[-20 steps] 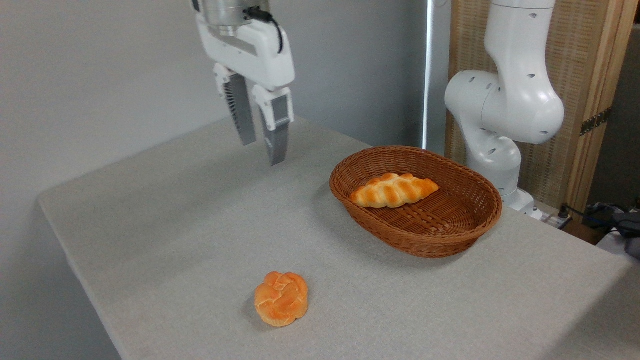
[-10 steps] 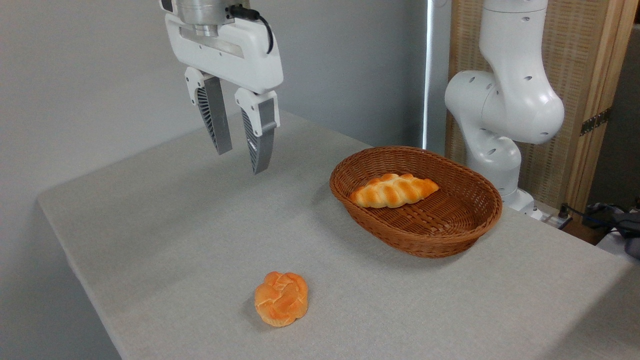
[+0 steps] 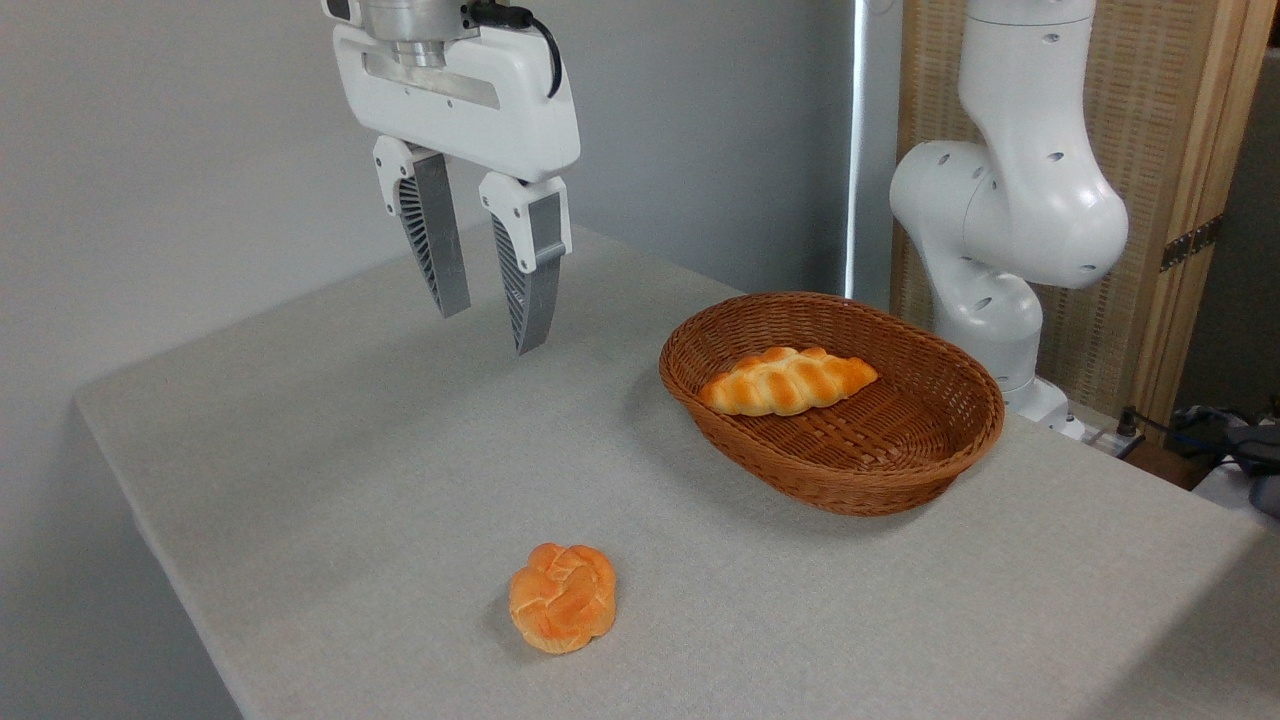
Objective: Put bread into the basket
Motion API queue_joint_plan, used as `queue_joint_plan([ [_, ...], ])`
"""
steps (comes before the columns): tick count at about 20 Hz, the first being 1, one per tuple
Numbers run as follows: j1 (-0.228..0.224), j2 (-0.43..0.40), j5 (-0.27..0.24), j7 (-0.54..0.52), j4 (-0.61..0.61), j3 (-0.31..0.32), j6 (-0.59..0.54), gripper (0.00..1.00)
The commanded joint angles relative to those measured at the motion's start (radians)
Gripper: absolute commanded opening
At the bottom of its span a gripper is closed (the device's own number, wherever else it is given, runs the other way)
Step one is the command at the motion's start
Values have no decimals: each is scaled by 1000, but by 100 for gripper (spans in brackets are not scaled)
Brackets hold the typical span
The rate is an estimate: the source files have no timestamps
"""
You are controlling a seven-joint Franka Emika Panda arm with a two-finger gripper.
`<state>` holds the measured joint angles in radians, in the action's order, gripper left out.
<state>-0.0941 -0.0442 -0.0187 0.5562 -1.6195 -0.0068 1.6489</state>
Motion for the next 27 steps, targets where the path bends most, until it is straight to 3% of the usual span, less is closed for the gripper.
queue_joint_plan([
  [1, -19, 3, 20, -12, 16, 13, -18, 100],
  [27, -19, -6, 25, 8, 18, 47, -70, 100],
])
